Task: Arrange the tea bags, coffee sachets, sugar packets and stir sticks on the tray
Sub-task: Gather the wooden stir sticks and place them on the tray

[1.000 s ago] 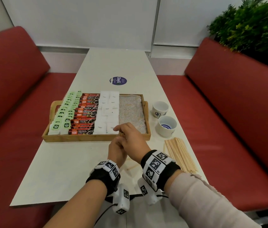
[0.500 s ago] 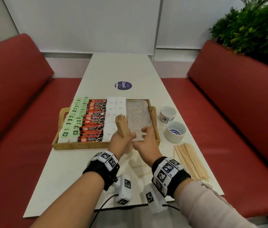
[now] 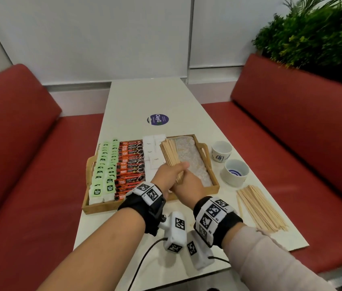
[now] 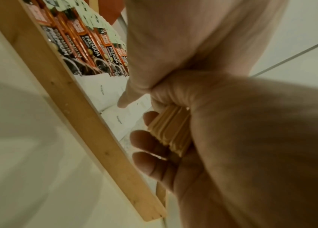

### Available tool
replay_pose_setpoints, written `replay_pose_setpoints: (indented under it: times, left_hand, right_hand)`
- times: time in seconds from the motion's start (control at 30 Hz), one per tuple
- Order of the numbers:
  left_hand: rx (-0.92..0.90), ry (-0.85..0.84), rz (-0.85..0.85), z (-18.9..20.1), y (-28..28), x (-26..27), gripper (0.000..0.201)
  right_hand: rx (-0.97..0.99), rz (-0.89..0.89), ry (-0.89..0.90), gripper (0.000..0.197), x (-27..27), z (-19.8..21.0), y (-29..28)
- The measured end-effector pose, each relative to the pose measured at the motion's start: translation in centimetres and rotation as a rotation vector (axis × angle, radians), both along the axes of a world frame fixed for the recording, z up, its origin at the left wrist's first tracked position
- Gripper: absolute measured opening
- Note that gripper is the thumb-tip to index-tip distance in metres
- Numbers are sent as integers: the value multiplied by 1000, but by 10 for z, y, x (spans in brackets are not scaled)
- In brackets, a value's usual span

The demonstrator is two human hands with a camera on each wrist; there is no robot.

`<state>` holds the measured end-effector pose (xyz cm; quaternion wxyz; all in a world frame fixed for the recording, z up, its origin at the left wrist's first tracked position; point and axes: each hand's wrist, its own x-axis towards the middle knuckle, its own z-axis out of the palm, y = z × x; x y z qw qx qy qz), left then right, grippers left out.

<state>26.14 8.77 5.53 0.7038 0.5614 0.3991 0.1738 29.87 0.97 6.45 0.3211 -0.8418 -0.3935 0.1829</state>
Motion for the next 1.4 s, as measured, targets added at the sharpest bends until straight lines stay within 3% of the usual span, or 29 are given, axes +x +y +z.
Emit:
replay_pose_setpoints:
  times: [0.17, 0.23, 0.33, 0.5, 0.6, 0.7, 0.8, 0.9, 1.03, 1.2, 1.3, 1.4]
  left_hand:
    - [-3, 83, -47, 7, 11, 2, 73]
    - [5, 123, -72, 10, 15, 3, 65]
    - [8, 83, -120, 14, 25, 6, 58]
    - [4, -106, 10, 27, 49, 17, 54]
    - [151, -44, -18, 26, 65, 26, 50]
    - [266, 46, -75, 24, 81, 37, 24]
    - [350, 117, -145, 24, 98, 52, 8]
    - [418, 176, -237, 25, 113, 67, 20]
    - [569, 297, -232, 19, 141, 82, 44]
    - [729, 416, -342, 12, 165, 95, 26]
    - [824, 541, -406, 10, 171, 102, 24]
    - [818, 676, -489, 13, 167, 109, 20]
  right_hand:
    - [-36, -72, 76, 45, -5, 3, 3]
    - [-56, -63, 143, 37, -2, 7, 4]
    - [-37, -14, 224, 7, 4, 11, 4]
    - [-42, -2, 400, 9, 14, 9, 10]
    - [-37, 8, 495, 6, 22, 6, 20]
    - [-27, 23, 557, 4, 35, 5, 32]
    - [-44, 13, 561, 4, 49, 2, 44]
    - [-59, -19, 554, 4, 64, -1, 58]
    - [-106, -99, 518, 7, 89, -10, 78]
    - [-280, -160, 418, 19, 110, -28, 98]
    - [-353, -174, 354, 16, 116, -42, 106]
    - [-408, -166, 293, 18, 119, -50, 112]
